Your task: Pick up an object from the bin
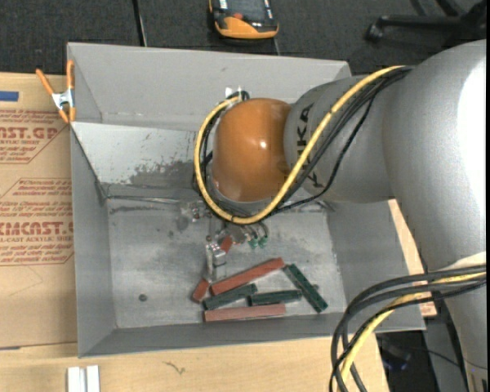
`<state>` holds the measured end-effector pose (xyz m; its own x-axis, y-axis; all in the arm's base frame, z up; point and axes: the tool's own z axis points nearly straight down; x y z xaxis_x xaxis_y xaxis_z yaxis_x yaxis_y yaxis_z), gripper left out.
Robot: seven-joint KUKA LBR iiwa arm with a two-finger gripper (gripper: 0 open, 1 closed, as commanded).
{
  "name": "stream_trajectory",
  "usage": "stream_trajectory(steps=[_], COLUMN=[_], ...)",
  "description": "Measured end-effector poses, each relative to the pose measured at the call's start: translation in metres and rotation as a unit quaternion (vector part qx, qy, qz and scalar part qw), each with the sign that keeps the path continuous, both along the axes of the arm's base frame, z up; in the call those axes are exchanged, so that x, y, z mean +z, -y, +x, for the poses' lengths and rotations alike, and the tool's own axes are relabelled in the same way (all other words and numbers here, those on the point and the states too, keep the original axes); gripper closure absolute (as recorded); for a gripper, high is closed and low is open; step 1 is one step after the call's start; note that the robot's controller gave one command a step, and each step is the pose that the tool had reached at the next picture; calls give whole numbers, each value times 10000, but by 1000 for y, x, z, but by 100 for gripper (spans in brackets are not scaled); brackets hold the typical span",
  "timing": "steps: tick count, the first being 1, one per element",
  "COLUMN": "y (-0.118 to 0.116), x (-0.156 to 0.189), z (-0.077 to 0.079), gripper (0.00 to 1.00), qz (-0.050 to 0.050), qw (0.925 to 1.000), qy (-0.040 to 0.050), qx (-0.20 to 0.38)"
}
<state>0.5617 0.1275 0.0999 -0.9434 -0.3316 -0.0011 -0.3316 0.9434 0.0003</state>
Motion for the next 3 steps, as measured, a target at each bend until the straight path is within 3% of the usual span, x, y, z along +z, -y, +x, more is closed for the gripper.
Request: stream_trajectory(steps=[1, 2, 3], y=[32, 59, 18], x=[13, -29, -30], z=[6, -5, 32], gripper=[0, 0, 100], qz=[5, 12, 11], qw=[9994, 9997, 9985], qy=[5, 2, 14], qx=[-342, -235, 545])
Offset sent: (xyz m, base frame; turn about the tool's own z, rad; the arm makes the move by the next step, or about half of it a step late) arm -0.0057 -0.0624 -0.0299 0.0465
